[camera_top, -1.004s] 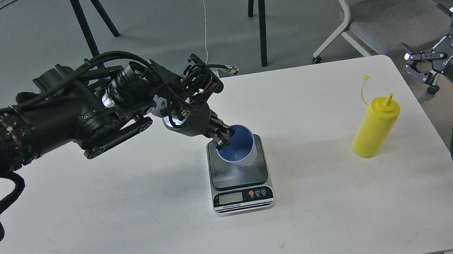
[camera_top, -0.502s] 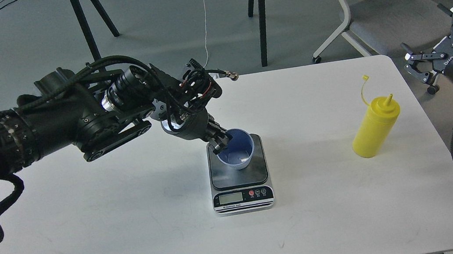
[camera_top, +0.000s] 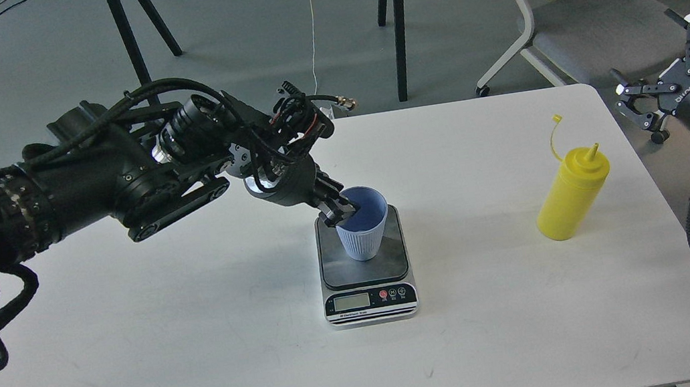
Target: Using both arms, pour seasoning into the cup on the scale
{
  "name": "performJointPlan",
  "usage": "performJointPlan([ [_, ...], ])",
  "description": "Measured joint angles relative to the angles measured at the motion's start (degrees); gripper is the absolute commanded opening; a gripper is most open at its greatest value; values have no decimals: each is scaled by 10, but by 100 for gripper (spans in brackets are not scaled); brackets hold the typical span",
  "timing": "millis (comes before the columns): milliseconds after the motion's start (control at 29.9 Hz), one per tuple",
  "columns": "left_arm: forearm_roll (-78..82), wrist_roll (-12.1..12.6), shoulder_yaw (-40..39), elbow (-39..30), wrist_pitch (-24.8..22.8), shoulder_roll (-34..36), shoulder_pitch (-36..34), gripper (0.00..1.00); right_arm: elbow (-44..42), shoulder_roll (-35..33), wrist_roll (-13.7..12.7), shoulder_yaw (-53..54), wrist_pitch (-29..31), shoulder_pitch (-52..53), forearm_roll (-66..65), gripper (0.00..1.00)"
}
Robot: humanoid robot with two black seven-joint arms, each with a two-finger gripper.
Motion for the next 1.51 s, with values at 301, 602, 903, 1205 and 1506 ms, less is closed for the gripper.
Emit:
performJointPlan([
  [301,-136,0,-15,0,0,2,-20,96,2,-2,0,5,0,0,2,99],
  [602,-322,0,-30,2,0,20,-91,99,3,-6,-4,18,0,1,4,99],
  [903,-511,0,-148,23,0,165,-69,99,11,-23,-8,10,0,4,4,99],
  [1205,-656,0,-256,24,0,274,71,99,20,-23,-6,2,0,5,1,99],
  [1506,-680,0,-337,35,0,278,190,99,28,-23,3,11,0,9,5,99],
])
